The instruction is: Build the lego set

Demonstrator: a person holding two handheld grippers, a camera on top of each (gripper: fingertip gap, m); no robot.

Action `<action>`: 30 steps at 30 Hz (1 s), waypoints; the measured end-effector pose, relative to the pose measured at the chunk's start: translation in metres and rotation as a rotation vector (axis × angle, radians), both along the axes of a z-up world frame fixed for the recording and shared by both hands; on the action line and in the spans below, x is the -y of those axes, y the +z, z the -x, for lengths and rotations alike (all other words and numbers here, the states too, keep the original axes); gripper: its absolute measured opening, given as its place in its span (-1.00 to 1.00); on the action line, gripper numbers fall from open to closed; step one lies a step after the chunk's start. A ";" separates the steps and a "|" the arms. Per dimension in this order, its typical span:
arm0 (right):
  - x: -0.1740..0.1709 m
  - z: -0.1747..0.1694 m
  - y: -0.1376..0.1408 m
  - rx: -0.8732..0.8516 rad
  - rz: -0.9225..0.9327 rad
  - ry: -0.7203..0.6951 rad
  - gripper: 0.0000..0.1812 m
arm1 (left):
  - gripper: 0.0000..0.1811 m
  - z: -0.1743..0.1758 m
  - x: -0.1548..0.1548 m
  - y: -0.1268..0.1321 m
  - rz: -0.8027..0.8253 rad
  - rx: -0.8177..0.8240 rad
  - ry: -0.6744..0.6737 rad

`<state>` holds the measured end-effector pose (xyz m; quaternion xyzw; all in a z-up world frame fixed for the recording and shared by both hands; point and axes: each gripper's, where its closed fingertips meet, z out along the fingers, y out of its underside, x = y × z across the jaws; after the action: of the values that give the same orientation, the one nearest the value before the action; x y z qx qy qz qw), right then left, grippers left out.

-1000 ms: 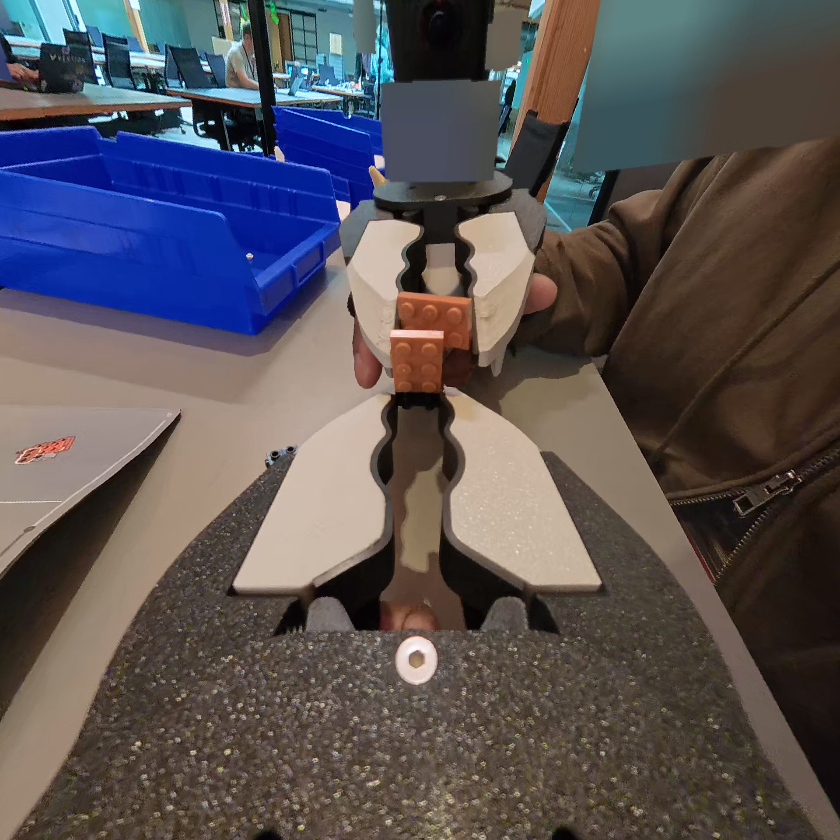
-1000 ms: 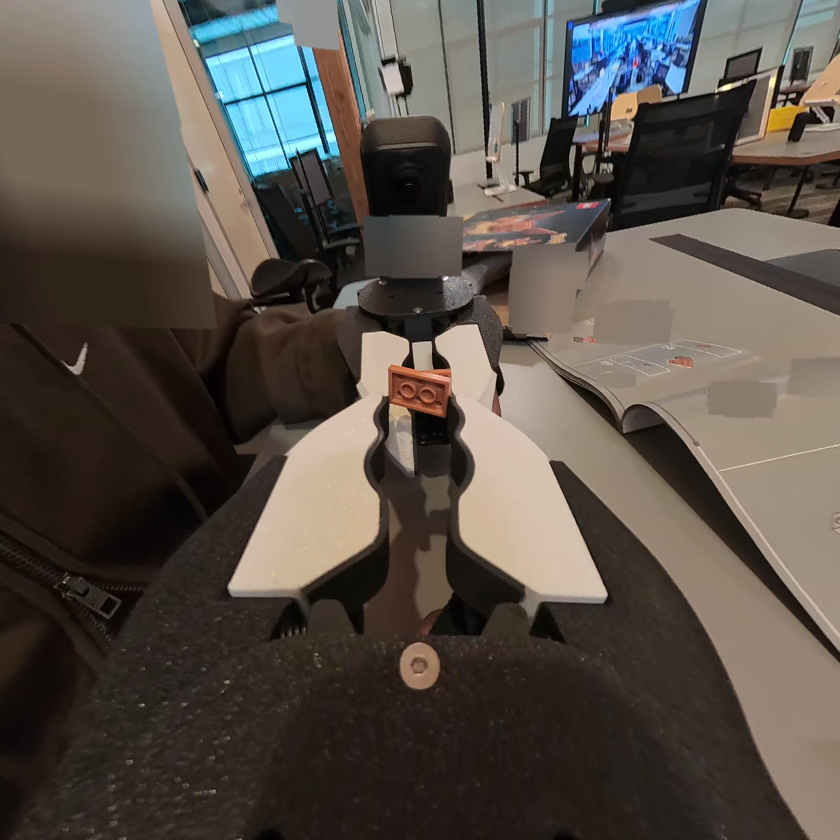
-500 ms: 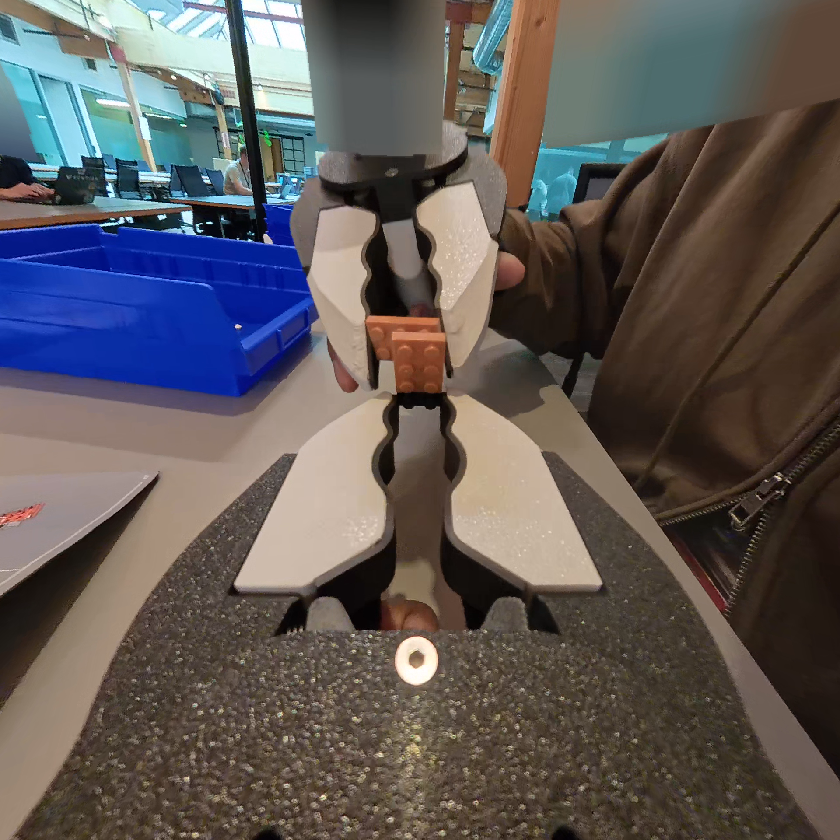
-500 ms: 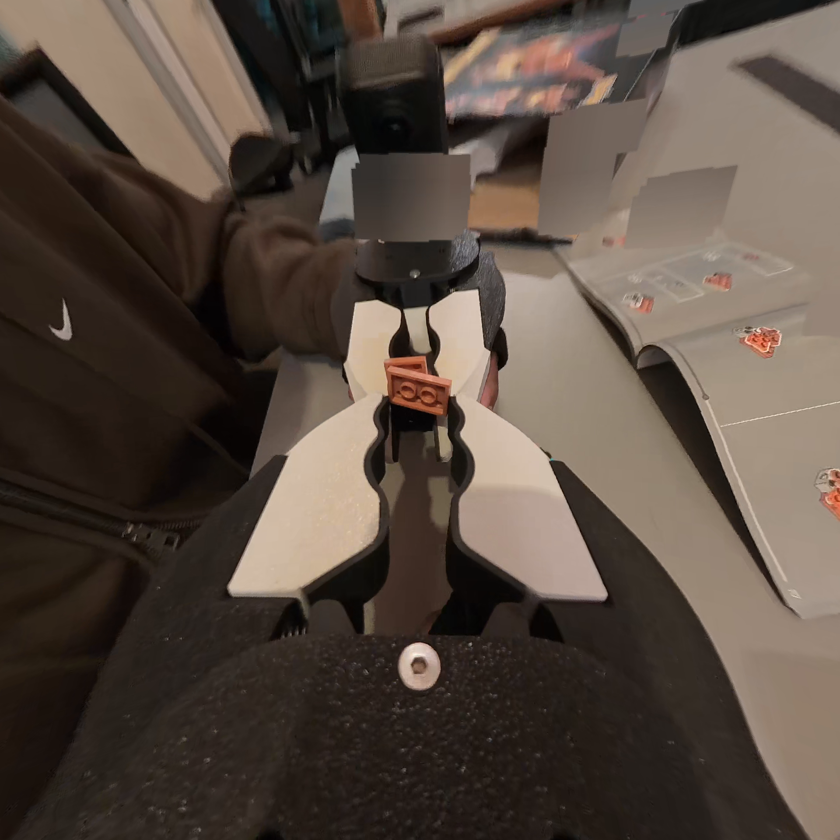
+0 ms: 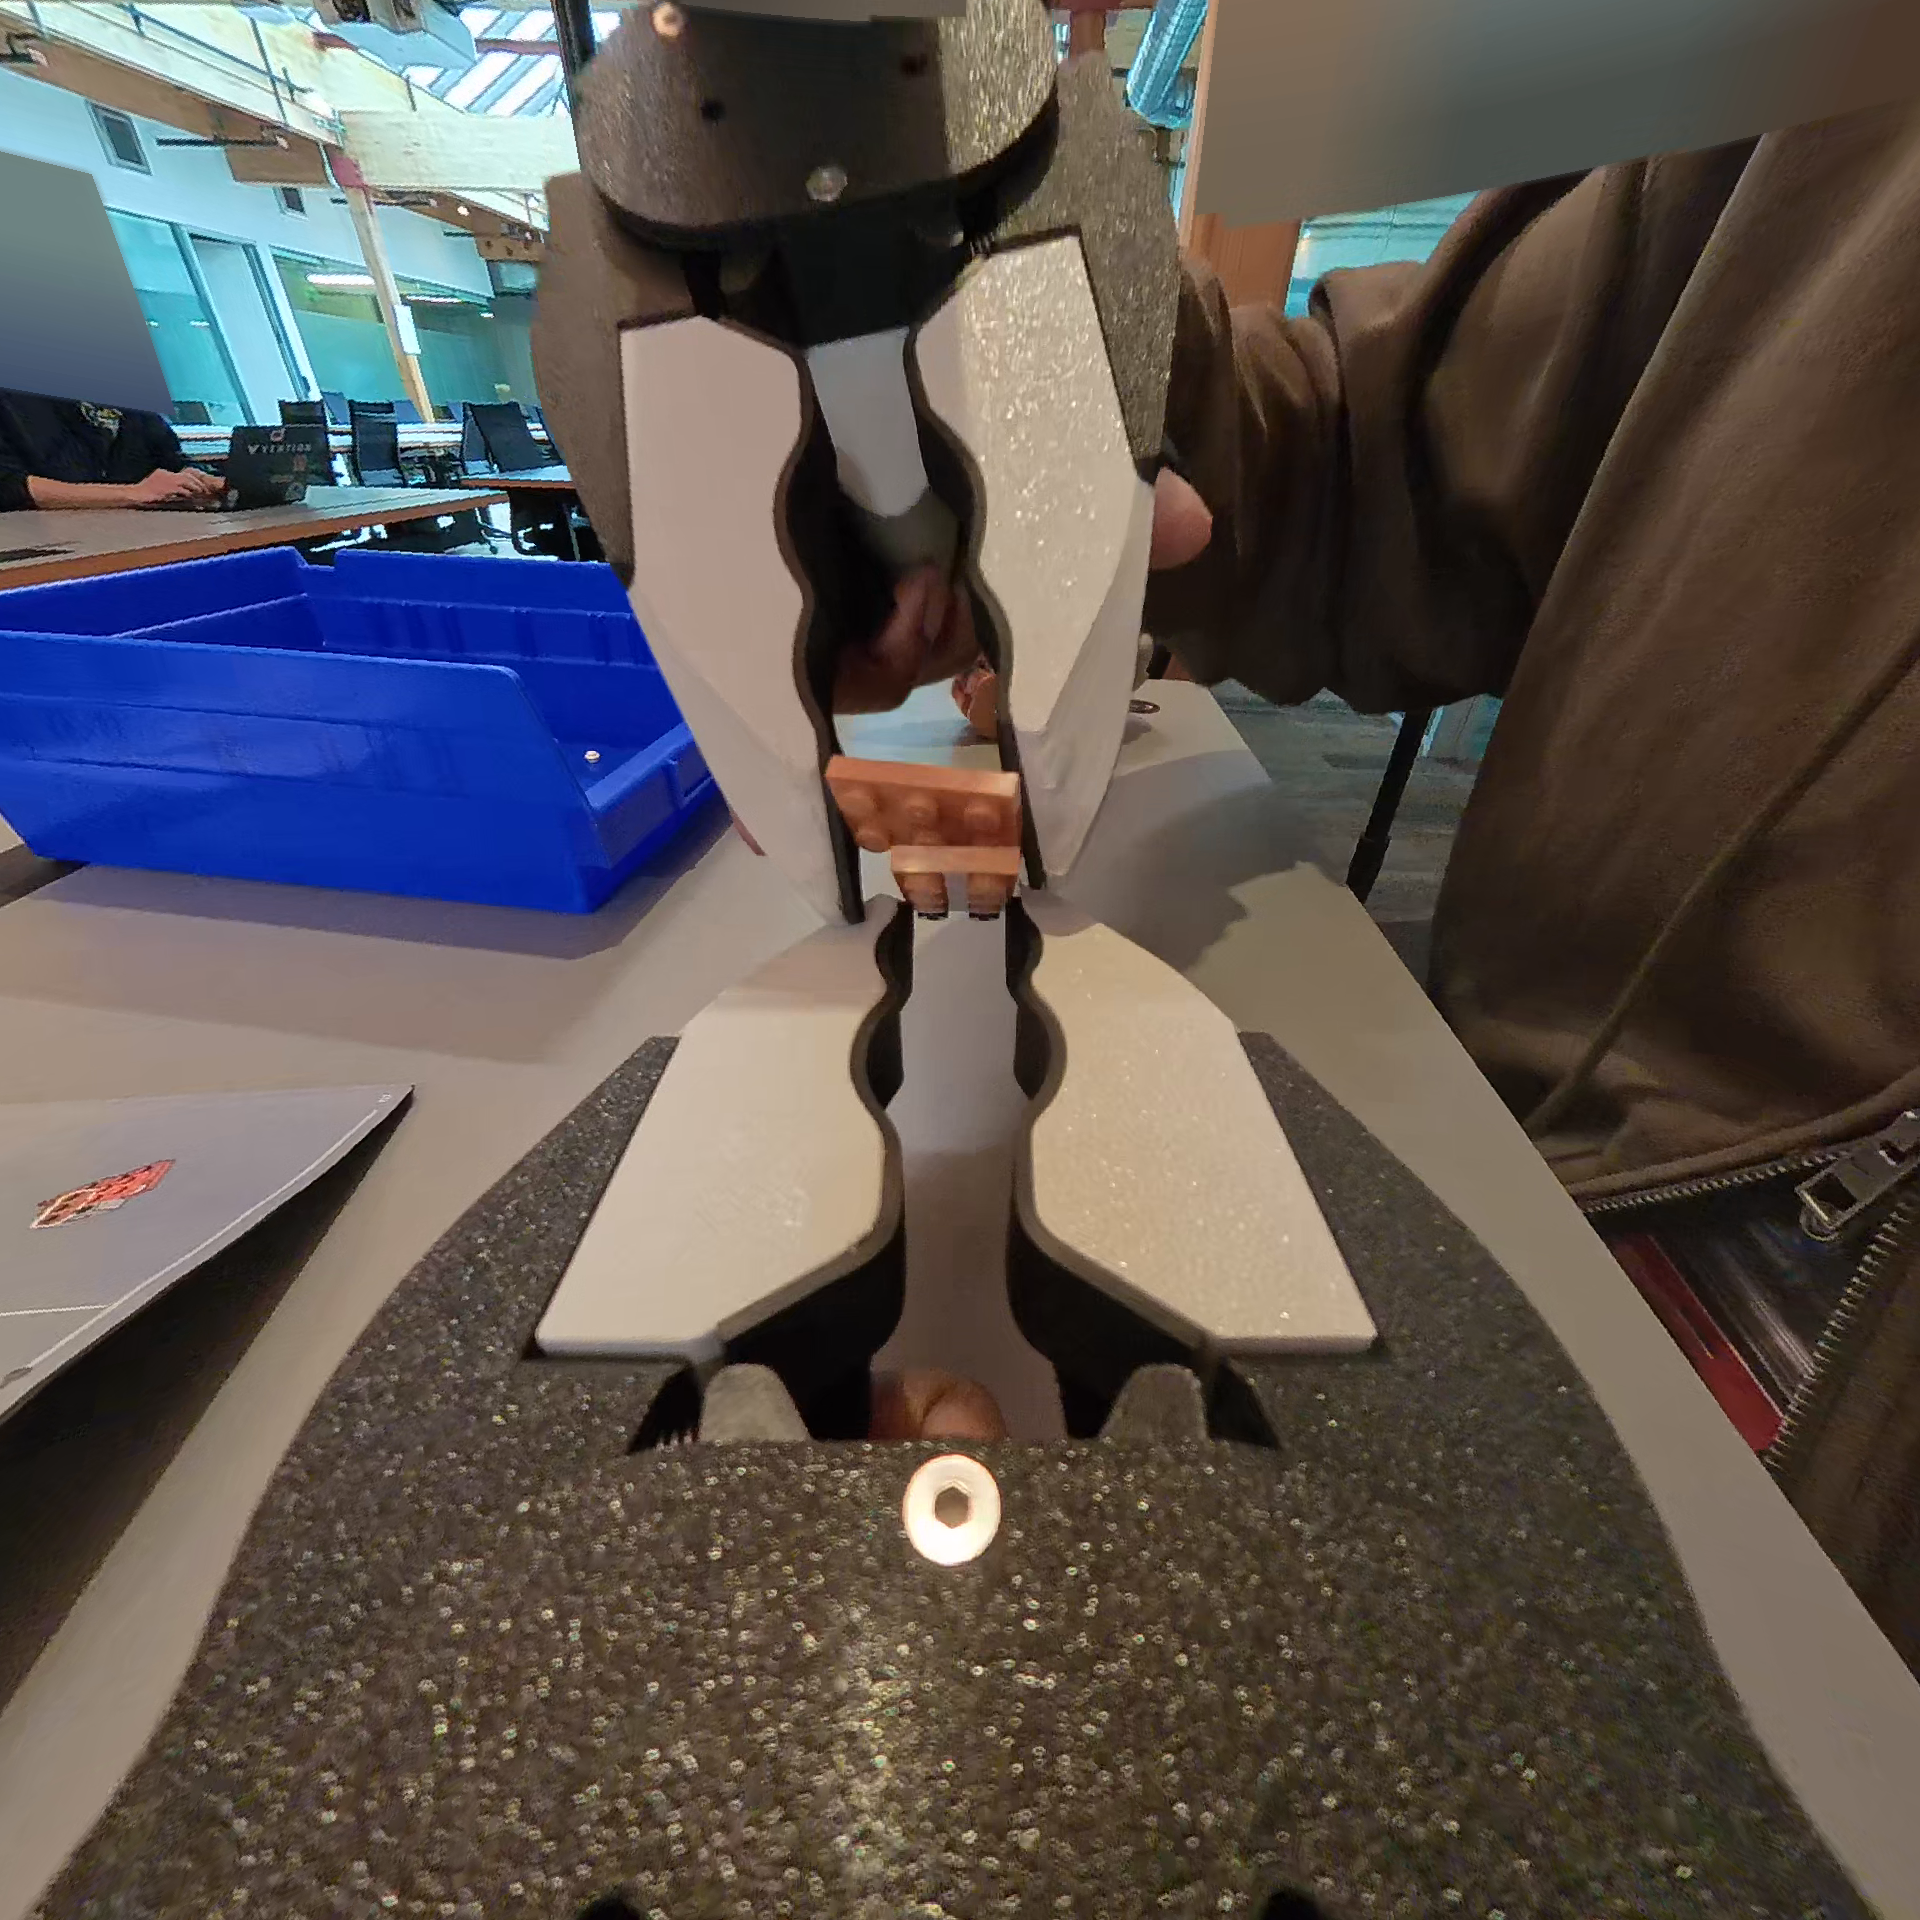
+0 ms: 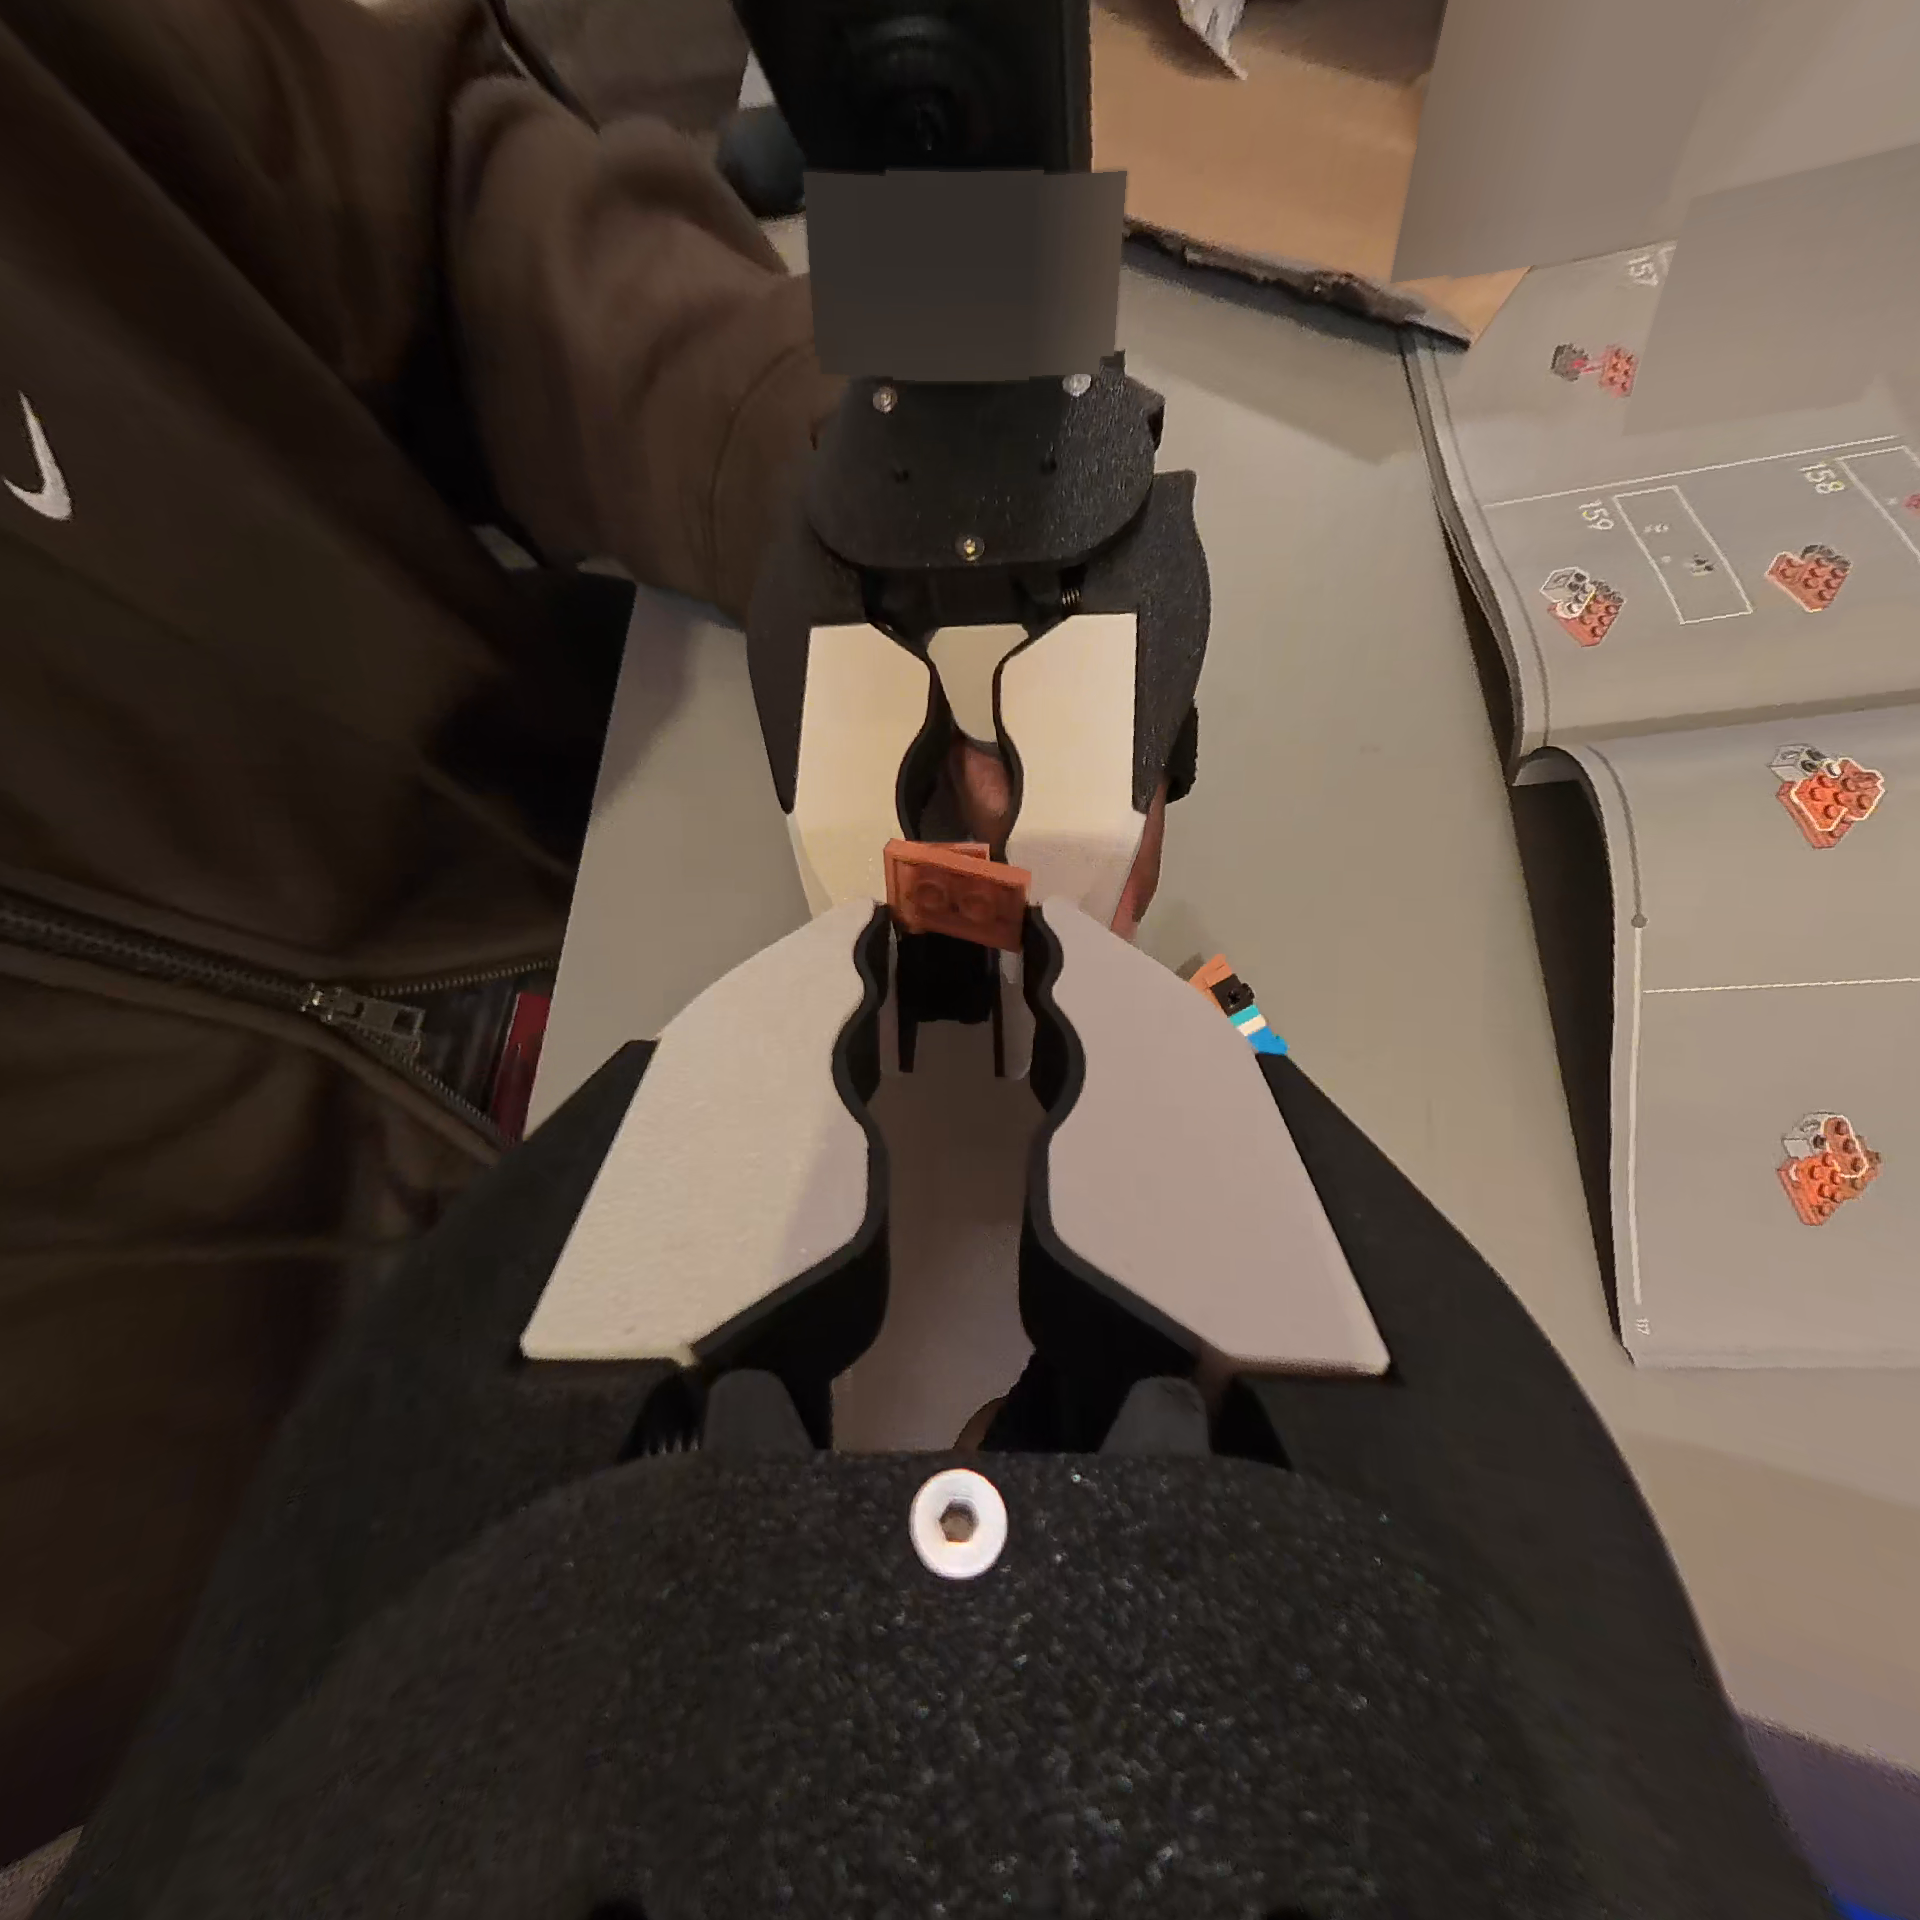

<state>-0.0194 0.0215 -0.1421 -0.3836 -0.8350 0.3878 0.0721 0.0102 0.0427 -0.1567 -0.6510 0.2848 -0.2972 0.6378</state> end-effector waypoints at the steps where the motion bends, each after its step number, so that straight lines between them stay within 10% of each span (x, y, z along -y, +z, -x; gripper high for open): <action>1: 0.000 -0.001 -0.001 0.010 -0.018 0.010 -0.73 | -0.81 -0.001 0.000 -0.001 0.000 -0.008 0.000; 30: -0.005 -0.003 -0.011 0.084 -0.310 0.108 -0.74 | -0.81 0.001 -0.010 -0.009 0.005 -0.097 0.106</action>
<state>-0.0167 0.0263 -0.1532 -0.3383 -0.9065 0.2413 0.0743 0.0089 0.0522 -0.1660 -0.6803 0.2801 -0.2318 0.6364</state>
